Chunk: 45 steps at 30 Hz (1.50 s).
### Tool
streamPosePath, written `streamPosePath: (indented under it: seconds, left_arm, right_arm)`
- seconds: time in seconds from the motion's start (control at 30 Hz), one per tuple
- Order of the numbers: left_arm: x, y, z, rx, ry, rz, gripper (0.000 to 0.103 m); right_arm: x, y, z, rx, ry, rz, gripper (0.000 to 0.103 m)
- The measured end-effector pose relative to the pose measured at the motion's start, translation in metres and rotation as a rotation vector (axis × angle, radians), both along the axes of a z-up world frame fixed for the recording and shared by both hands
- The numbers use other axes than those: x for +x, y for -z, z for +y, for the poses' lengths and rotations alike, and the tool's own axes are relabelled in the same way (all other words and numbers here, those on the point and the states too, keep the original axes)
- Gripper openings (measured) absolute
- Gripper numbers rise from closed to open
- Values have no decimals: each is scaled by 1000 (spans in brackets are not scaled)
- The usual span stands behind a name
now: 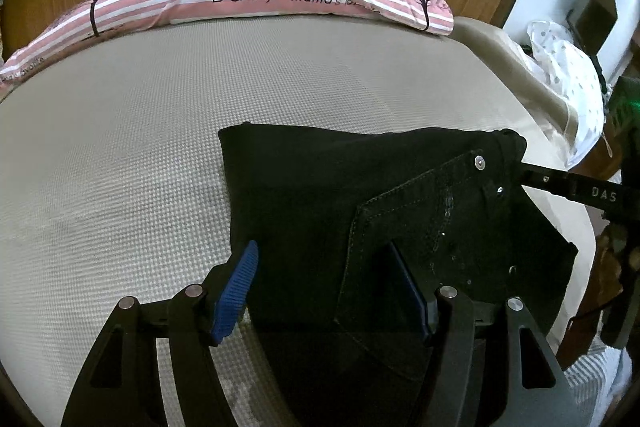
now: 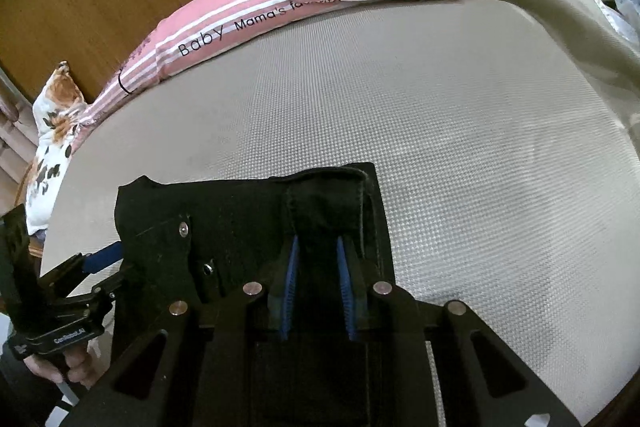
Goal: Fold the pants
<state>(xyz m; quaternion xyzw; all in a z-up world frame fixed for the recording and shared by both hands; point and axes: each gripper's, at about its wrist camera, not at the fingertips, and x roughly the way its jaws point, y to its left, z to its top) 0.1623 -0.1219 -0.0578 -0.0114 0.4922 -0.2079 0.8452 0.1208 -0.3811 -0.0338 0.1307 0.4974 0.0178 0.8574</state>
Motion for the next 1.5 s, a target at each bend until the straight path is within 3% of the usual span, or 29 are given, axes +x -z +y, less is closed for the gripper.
streamPosePath:
  seconds: [0.17, 0.27, 0.4, 0.57, 0.63, 0.9, 1.33, 1.5]
  left_arm:
    - [-5, -8, 4, 12, -37, 12, 66]
    - [-12, -13, 7, 36, -50, 2, 66]
    - [-22, -14, 12, 49, -45, 19, 66]
    - [-31, -10, 25, 39, -66, 70, 66]
    - [-33, -7, 36, -3, -78, 112, 66]
    - [-28, 13, 67, -166, -133, 261, 67]
    - [-24, 17, 60, -292, -78, 293, 68]
    - [-16, 21, 63, -390, -72, 338, 68]
  right_arm:
    - [-7, -12, -4, 53, -12, -17, 24]
    - [-16, -20, -11, 81, -32, -24, 43]
    - [-27, -19, -25, 90, -46, 3, 44]
    - [-35, -8, -42, 178, -69, 57, 48]
    - [-38, -1, -44, 188, -75, 78, 52]
    - [-43, 17, -52, 237, -98, 117, 54]
    - [-37, 36, -68, 353, -150, 124, 61]
    - [-31, 43, -76, 446, -173, 104, 61]
